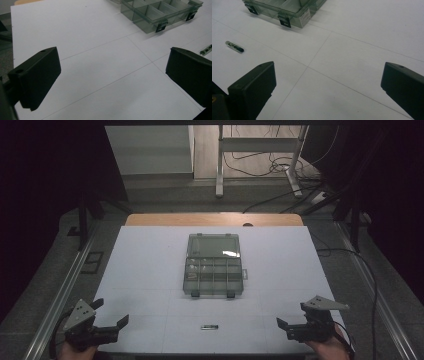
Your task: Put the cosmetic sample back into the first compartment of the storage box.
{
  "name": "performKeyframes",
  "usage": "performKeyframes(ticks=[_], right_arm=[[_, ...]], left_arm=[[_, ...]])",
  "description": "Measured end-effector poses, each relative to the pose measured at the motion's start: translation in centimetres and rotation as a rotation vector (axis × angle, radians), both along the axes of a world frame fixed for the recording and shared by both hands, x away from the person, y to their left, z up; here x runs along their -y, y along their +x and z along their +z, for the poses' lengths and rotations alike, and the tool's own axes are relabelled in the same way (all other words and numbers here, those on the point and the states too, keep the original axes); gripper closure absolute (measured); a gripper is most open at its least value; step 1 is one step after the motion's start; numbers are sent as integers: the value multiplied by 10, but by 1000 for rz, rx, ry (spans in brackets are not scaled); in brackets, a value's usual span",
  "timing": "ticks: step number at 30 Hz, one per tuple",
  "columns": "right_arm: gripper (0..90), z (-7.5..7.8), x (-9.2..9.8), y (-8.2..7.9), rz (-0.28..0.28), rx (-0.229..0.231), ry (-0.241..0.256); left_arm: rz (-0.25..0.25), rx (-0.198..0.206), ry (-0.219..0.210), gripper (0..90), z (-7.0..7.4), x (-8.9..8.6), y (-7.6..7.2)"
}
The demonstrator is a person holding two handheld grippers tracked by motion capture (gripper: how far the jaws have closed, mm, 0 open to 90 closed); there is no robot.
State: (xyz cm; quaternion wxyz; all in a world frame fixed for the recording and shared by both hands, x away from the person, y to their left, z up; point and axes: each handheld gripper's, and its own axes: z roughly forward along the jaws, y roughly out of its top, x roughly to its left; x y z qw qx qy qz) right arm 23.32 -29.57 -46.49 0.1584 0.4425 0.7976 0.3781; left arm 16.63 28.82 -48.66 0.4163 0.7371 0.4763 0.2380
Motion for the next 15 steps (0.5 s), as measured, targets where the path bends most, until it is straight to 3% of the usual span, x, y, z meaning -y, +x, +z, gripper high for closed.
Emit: performKeyframes(ticks=[15], right_arm=[[1, 0, -2, 0, 16, -3, -10]], left_arm=[[-12, -3, 8, 8, 0, 1, 0]])
